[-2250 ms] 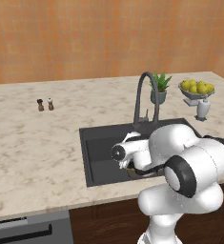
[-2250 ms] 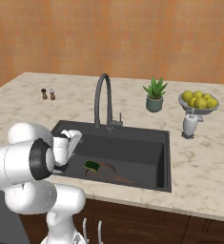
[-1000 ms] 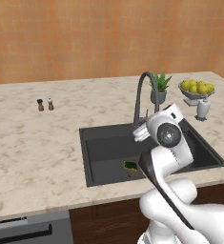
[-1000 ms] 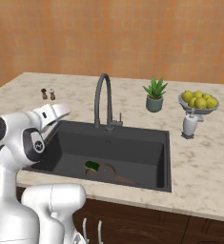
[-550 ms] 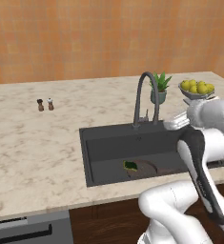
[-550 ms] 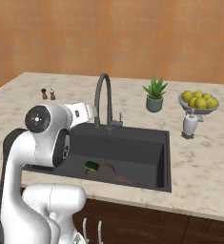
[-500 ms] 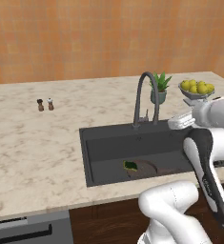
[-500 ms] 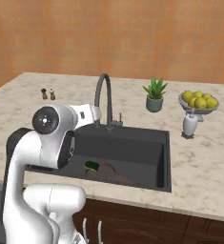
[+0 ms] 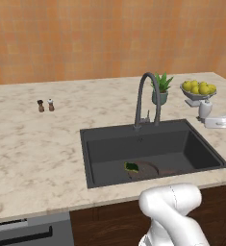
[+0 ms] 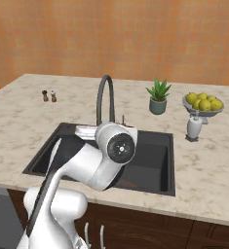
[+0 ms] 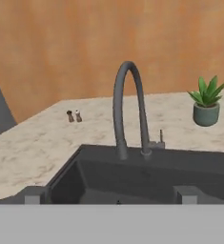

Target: Pick the pan and sponge and place them into the sink. Then turn on the water.

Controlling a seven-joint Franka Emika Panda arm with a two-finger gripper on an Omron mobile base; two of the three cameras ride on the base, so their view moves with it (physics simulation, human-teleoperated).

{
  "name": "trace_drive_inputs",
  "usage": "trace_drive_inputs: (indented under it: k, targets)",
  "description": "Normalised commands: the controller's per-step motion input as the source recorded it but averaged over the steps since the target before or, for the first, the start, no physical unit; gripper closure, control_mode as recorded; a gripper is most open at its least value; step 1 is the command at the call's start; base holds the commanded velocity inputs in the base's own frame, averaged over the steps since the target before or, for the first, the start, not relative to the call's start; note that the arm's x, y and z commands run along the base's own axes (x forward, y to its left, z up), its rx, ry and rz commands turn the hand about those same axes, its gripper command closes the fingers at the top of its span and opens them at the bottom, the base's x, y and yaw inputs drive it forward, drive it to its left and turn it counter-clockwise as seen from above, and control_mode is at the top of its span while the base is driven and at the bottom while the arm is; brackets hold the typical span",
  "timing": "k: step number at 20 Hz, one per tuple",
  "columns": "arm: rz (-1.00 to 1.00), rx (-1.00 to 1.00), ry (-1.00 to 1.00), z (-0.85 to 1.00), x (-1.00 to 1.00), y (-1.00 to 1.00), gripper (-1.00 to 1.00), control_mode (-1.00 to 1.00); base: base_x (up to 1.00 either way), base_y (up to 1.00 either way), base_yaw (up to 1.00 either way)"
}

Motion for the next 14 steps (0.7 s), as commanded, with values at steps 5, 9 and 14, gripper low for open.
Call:
trace_drive_inputs:
  k: [5, 9, 14]
  targets:
    - [0.07, 0.07, 0.37, -0.16, 0.20, -0.16, -1.00, -1.00, 0.00, 0.00, 0.00]
    - [0.00, 0.26, 0.23, -0.01, 0.25, -0.20, -1.00, -1.00, 0.00, 0.00, 0.00]
    - [-0.09, 0.22, 0.14, -0.16, 0.14, -0.02, -1.00, -1.00, 0.00, 0.00, 0.00]
